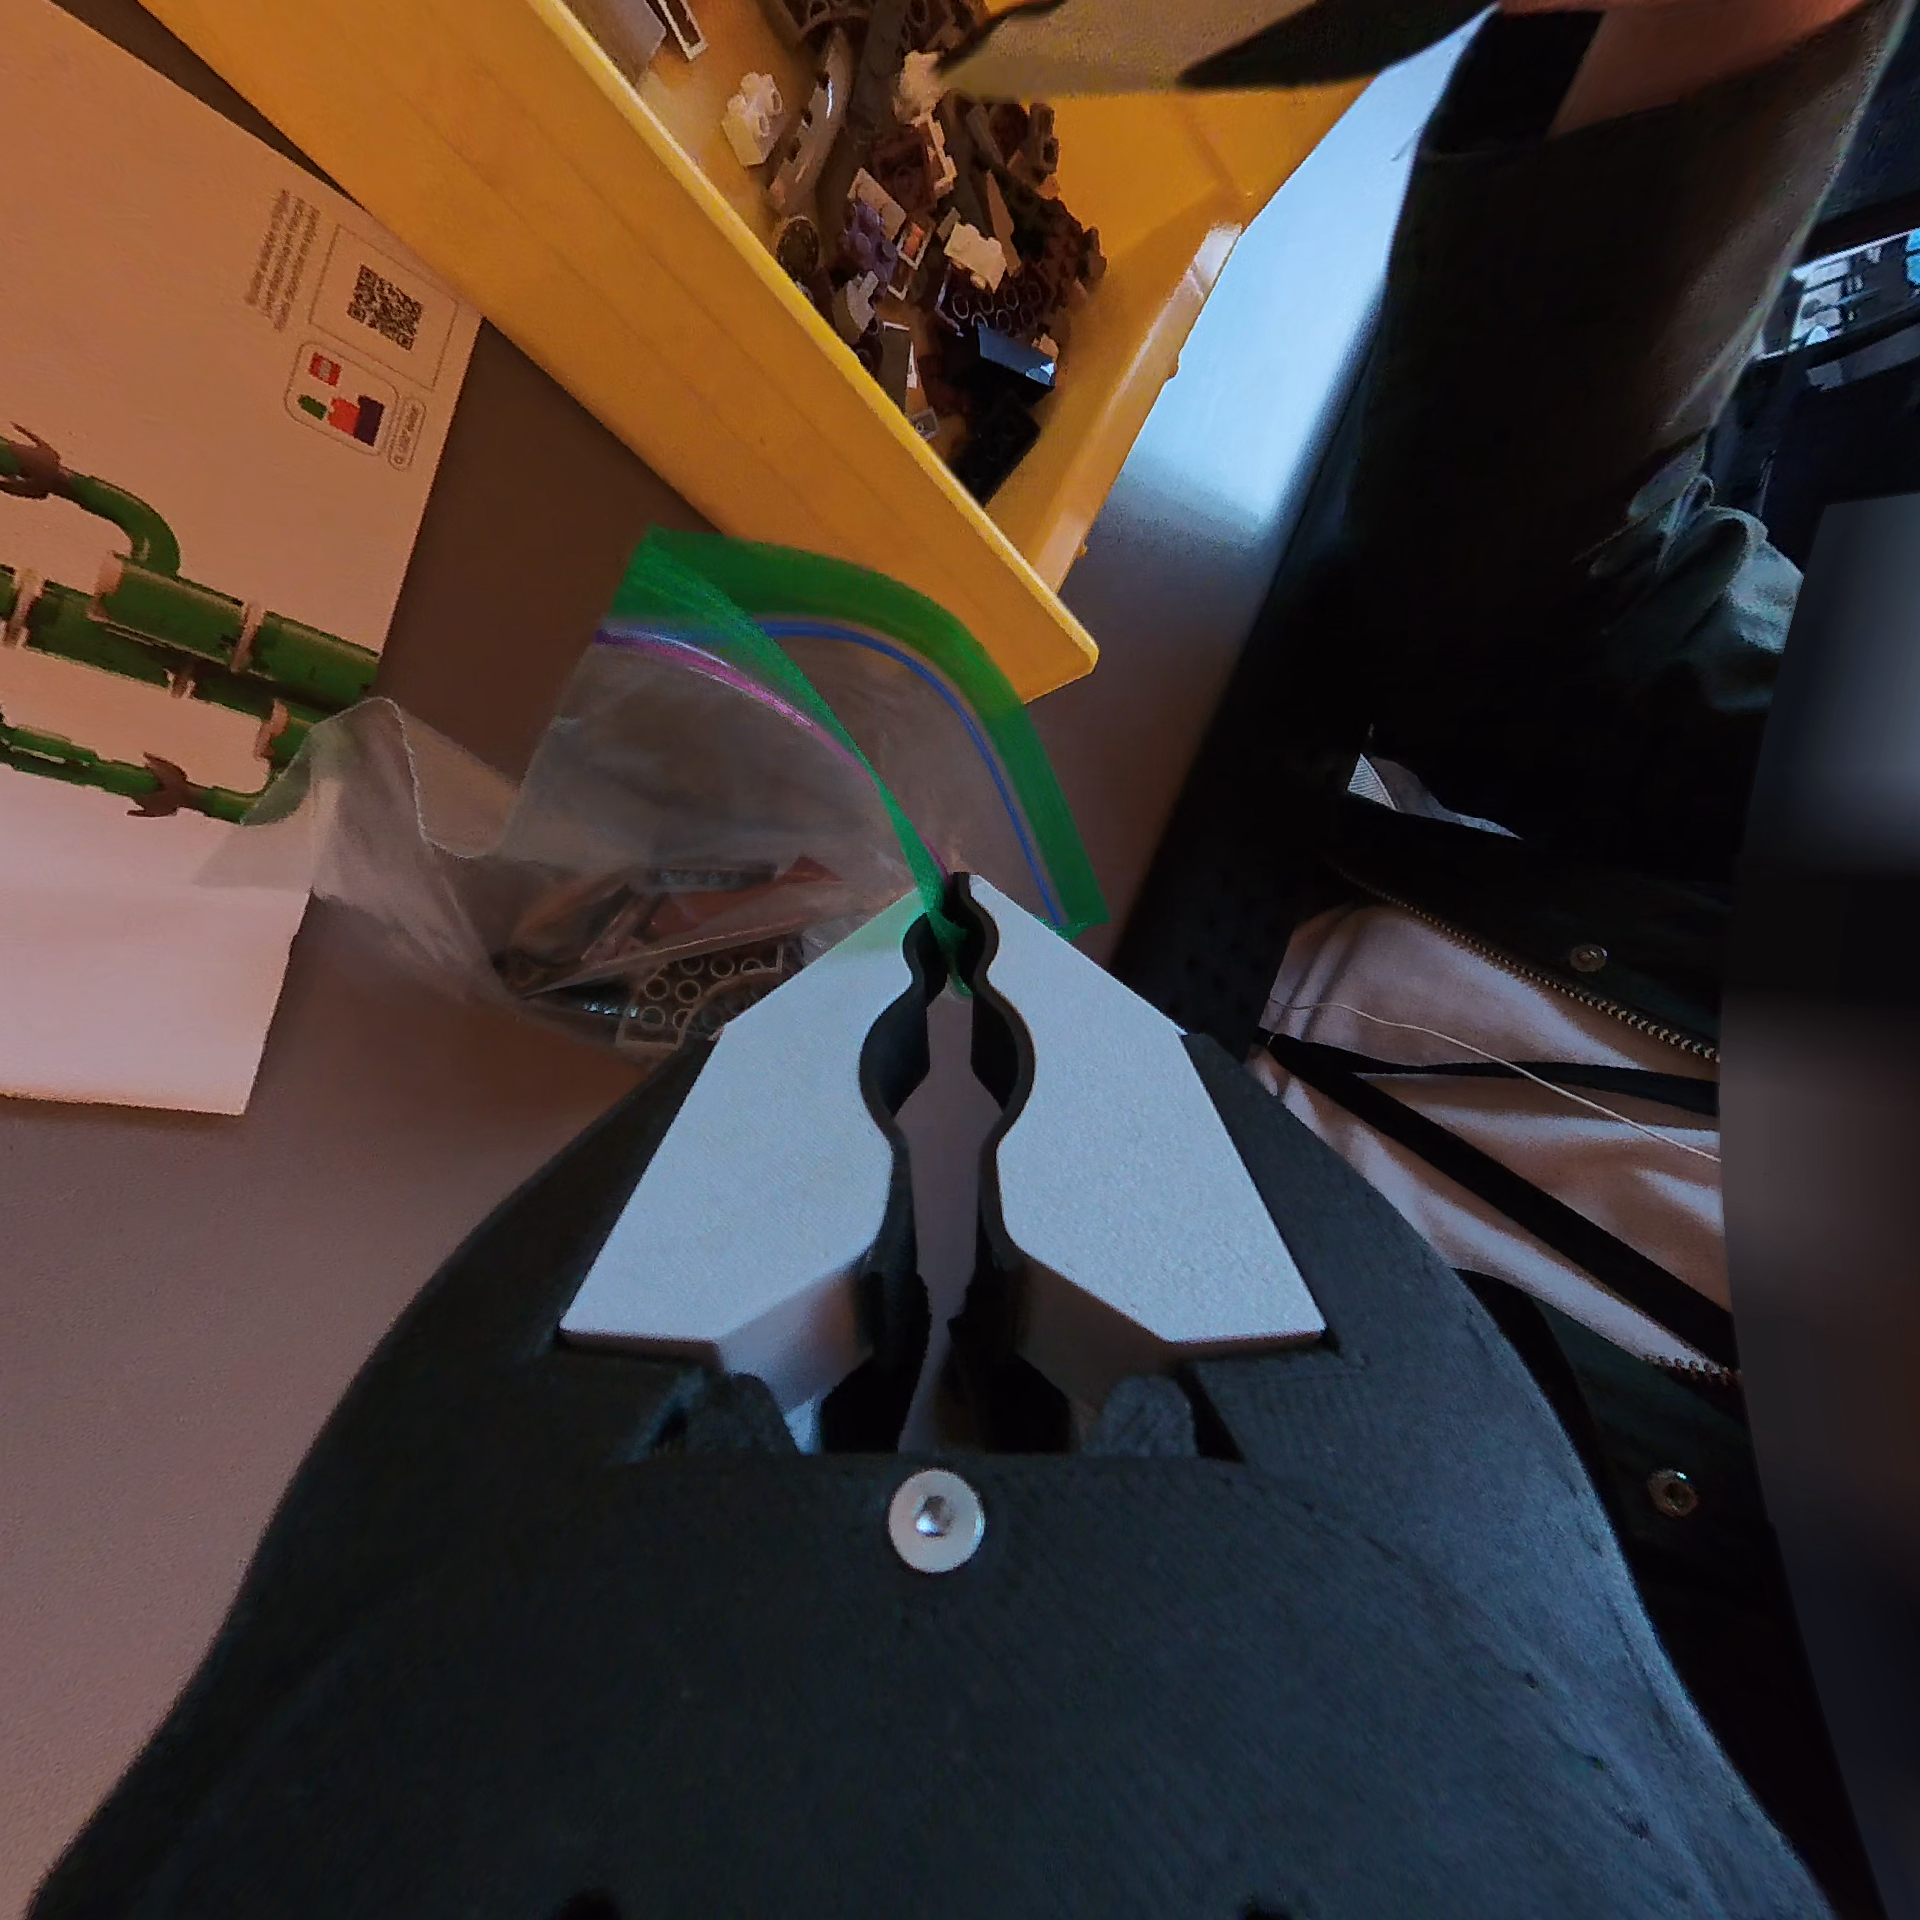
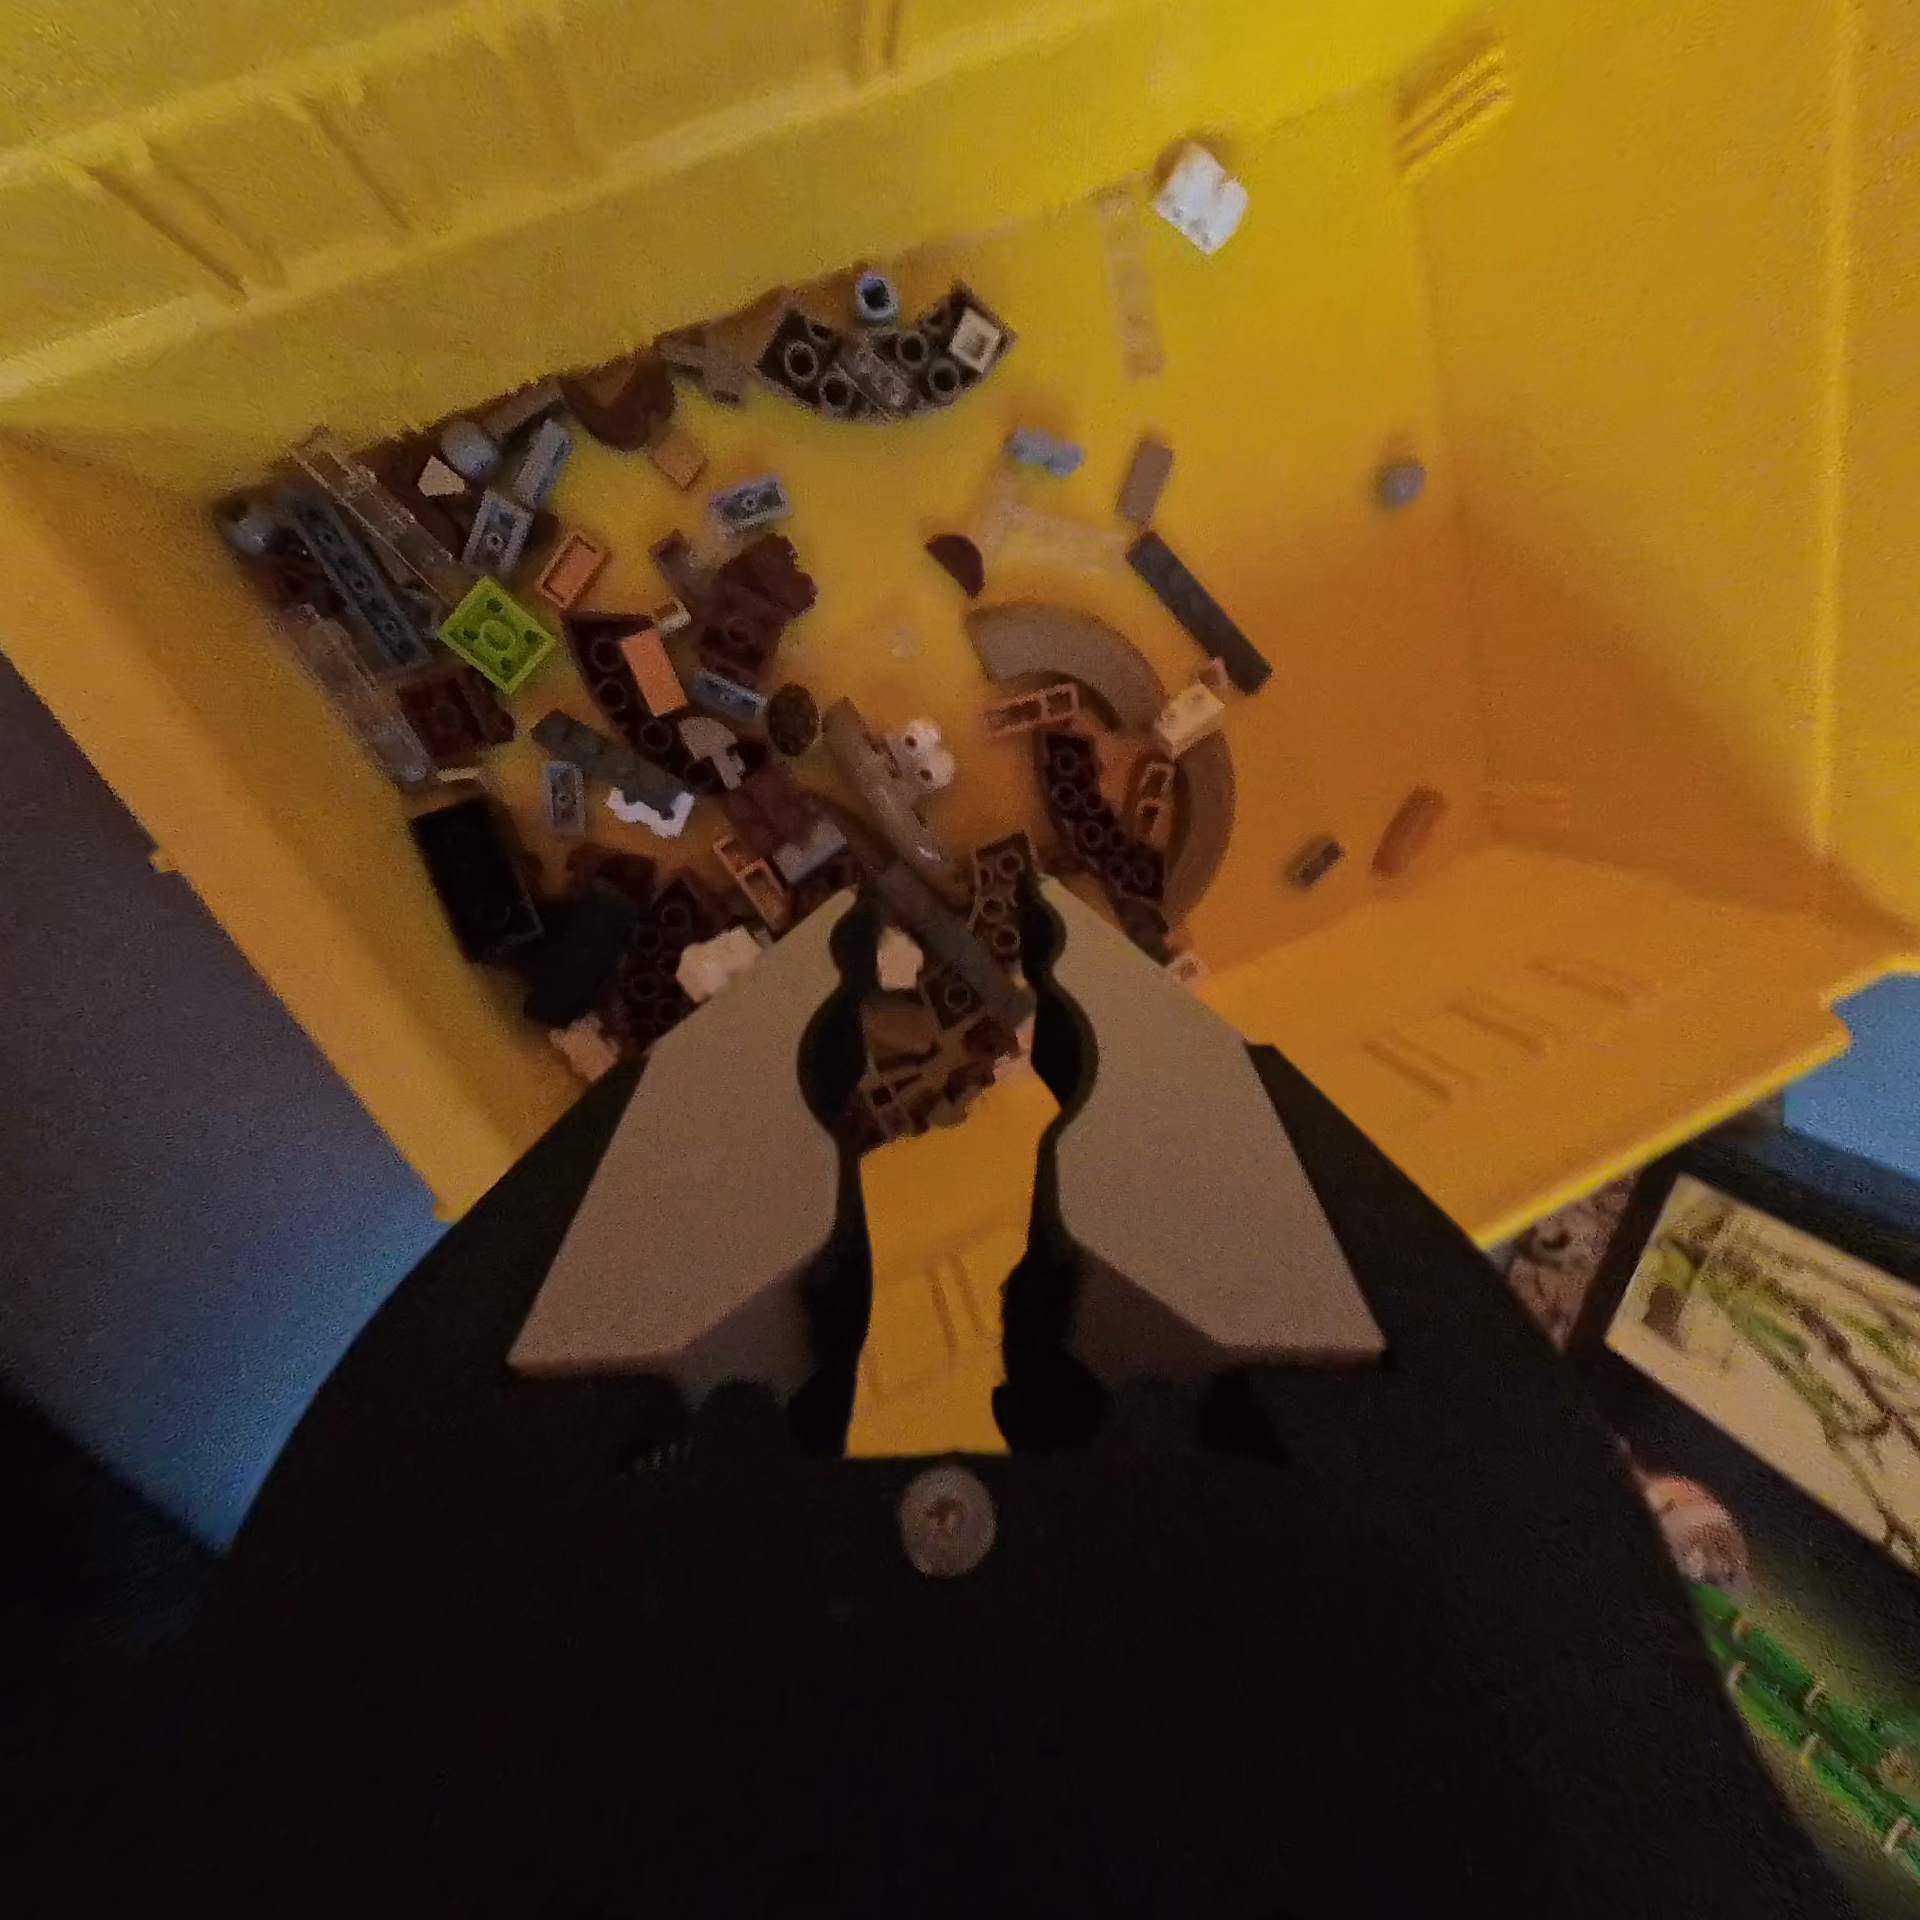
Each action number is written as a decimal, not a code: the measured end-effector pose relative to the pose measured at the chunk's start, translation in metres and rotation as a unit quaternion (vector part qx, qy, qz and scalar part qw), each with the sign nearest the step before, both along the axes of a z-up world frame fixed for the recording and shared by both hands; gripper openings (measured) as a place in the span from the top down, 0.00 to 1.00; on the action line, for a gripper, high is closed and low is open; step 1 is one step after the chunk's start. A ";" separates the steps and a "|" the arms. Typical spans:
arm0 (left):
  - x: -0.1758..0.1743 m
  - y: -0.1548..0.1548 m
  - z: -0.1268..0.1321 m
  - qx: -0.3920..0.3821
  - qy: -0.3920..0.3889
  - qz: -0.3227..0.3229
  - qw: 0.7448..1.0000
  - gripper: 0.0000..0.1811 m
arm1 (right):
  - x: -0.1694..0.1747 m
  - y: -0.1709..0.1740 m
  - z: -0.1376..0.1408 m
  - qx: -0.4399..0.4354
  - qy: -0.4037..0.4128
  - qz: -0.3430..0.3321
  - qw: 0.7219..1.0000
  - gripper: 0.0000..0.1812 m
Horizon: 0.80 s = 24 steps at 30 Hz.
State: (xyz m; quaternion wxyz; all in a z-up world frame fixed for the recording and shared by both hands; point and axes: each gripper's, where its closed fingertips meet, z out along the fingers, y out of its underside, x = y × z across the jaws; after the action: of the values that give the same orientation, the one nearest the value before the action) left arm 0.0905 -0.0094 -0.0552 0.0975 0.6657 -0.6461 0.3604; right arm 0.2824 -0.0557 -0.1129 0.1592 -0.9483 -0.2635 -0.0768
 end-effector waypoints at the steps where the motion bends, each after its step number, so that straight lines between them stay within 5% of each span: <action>1: 0.000 0.000 0.000 0.001 0.000 -0.001 1.000 1.00 | -0.008 0.006 -0.007 -0.003 -0.002 0.020 1.000 0.85; 8: -0.001 0.000 0.001 0.001 -0.001 -0.003 1.000 1.00 | -0.010 0.009 -0.040 -0.049 -0.017 0.046 0.998 0.86; 13: -0.001 0.000 0.001 0.003 -0.001 -0.002 1.000 1.00 | -0.010 0.010 -0.035 -0.041 -0.014 0.051 0.998 0.94; 19: 0.001 -0.001 0.000 -0.001 -0.002 -0.001 1.000 1.00 | -0.058 0.028 0.053 0.125 0.104 0.076 0.984 0.95; 24: 0.000 0.000 0.000 0.000 0.000 0.000 1.000 1.00 | -0.155 0.049 0.137 0.207 0.392 0.032 0.896 0.95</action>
State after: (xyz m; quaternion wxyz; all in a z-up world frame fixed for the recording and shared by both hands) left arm 0.0908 -0.0094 -0.0552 0.0975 0.6658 -0.6457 0.3609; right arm 0.1272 -0.0067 0.0237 0.4448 -0.8380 -0.1883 0.2539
